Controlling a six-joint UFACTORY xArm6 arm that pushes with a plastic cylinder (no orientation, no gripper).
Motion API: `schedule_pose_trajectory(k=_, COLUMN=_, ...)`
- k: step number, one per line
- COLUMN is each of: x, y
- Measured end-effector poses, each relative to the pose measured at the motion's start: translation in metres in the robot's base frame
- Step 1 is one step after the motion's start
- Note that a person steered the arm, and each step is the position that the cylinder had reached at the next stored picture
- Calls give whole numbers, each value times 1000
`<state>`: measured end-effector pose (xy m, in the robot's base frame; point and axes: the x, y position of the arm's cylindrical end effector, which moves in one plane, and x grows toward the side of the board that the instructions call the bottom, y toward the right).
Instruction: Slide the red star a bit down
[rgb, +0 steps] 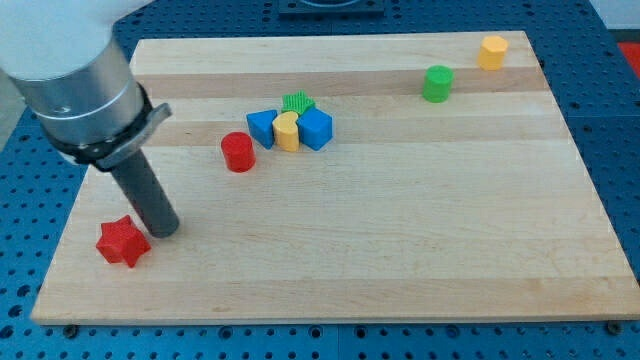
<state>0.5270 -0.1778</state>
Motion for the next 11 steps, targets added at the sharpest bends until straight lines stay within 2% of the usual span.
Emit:
schedule_pose_trajectory(k=1, x=-10, y=20)
schedule_pose_trajectory(k=2, x=-29, y=14)
schedule_pose_trajectory(k=3, x=-30, y=-18)
schedule_pose_trajectory(k=4, x=-30, y=-53)
schedule_pose_trajectory(k=5, x=-30, y=-60)
schedule_pose_trajectory(k=11, x=-7, y=-55)
